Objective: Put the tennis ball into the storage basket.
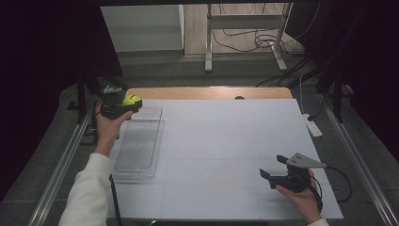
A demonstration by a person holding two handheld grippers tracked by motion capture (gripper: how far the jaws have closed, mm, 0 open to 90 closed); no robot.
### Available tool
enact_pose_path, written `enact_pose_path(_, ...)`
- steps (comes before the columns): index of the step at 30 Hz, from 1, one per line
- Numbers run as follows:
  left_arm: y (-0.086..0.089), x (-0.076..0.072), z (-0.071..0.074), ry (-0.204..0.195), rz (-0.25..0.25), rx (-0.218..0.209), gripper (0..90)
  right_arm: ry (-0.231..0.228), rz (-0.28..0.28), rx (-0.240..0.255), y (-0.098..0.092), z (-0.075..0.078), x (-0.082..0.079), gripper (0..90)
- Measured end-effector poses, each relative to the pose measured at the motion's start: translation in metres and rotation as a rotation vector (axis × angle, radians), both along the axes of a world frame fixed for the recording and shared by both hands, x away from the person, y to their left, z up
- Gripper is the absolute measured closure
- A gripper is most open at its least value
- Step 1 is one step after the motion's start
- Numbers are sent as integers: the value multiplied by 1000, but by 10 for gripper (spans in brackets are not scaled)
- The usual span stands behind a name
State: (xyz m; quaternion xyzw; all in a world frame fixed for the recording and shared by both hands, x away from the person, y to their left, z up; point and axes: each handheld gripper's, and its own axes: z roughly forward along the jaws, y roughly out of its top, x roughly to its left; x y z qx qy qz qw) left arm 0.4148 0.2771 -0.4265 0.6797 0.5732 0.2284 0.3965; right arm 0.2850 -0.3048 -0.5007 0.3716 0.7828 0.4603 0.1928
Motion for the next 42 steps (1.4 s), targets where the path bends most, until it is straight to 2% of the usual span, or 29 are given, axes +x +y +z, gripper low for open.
enact_pose_path(2,2,2,-3,11,7,9,275,3,2,1,0,0,0,103)
enact_pose_path(8,7,4,-7,29,24,3,275,1,-2,0,0,0,0,103)
enact_pose_path(20,9,7,-12,58,32,27,274,1,-1,-1,0,0,0,103)
enact_pose_path(34,11,9,-21,107,32,52,274,3,3,-1,0,-1,0,103)
enact_pose_path(42,10,9,-23,115,26,54,274,2,2,3,-1,0,0,103)
